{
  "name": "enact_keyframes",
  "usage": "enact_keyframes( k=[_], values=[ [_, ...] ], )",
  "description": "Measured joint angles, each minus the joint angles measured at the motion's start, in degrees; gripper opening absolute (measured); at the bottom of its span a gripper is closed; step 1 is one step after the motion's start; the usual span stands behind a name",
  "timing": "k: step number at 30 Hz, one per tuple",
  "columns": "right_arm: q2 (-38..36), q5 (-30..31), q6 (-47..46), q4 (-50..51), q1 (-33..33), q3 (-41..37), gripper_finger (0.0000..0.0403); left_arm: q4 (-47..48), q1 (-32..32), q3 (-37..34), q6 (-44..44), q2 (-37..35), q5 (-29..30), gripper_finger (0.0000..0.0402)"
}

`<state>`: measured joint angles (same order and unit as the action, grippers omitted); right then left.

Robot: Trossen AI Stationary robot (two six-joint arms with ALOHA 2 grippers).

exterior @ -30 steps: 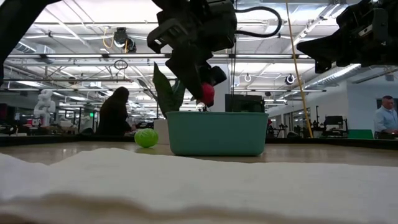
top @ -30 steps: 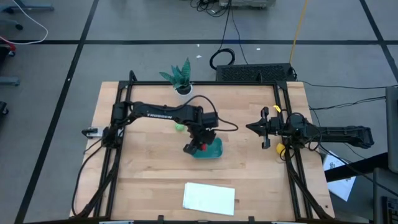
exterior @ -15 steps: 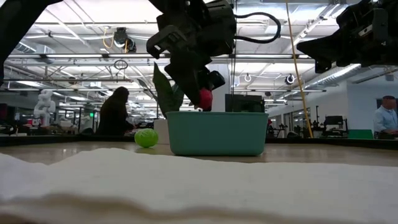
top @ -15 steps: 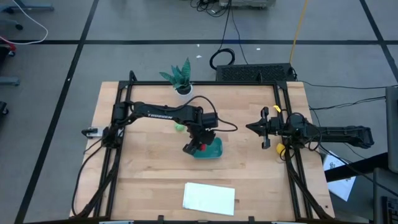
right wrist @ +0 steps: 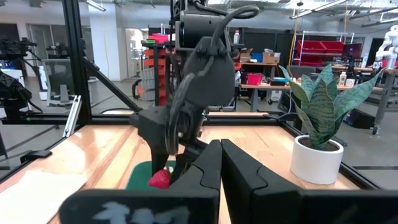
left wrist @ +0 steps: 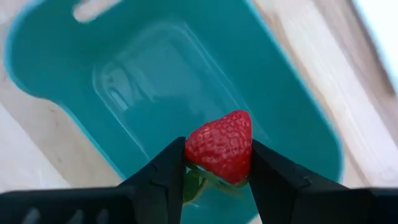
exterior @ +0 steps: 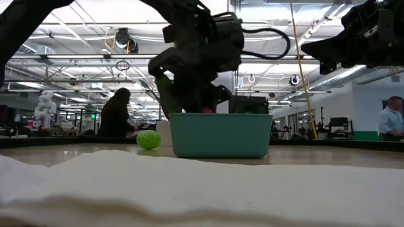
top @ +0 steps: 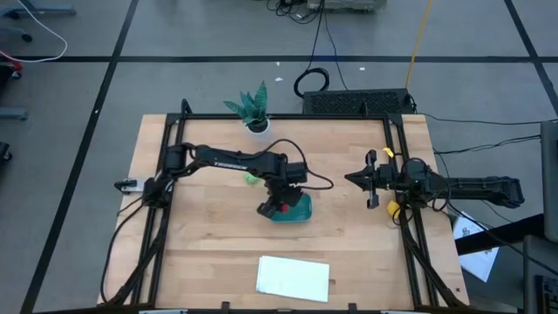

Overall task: Pick and placing Produce into tupperware
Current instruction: Put the red strawberry into the blue container

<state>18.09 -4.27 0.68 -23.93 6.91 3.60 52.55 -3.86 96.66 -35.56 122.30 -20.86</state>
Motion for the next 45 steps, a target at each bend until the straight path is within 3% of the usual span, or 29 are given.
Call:
enact_keyframes(
  k=[8,20,27,45],
  values=[
    [0.0,0.0,0.0,-0.2,0.0,0.0,0.0000,1.1,0.0,0.0,-4.3,0.4,3.3,0.0145],
    [0.0,0.0,0.0,-0.2,0.0,0.0,0.0000,0.8,0.7,0.0,-7.9,0.3,3.3,0.0145],
    [0.0,0.0,0.0,-0.2,0.0,0.0,0.0000,0.6,0.7,0.0,-4.4,0.3,0.4,0.0145],
    [0.0,0.1,0.0,-0.2,0.0,0.0,0.0000,-1.7,0.9,0.0,-8.3,0.3,3.2,0.0145]
  ],
)
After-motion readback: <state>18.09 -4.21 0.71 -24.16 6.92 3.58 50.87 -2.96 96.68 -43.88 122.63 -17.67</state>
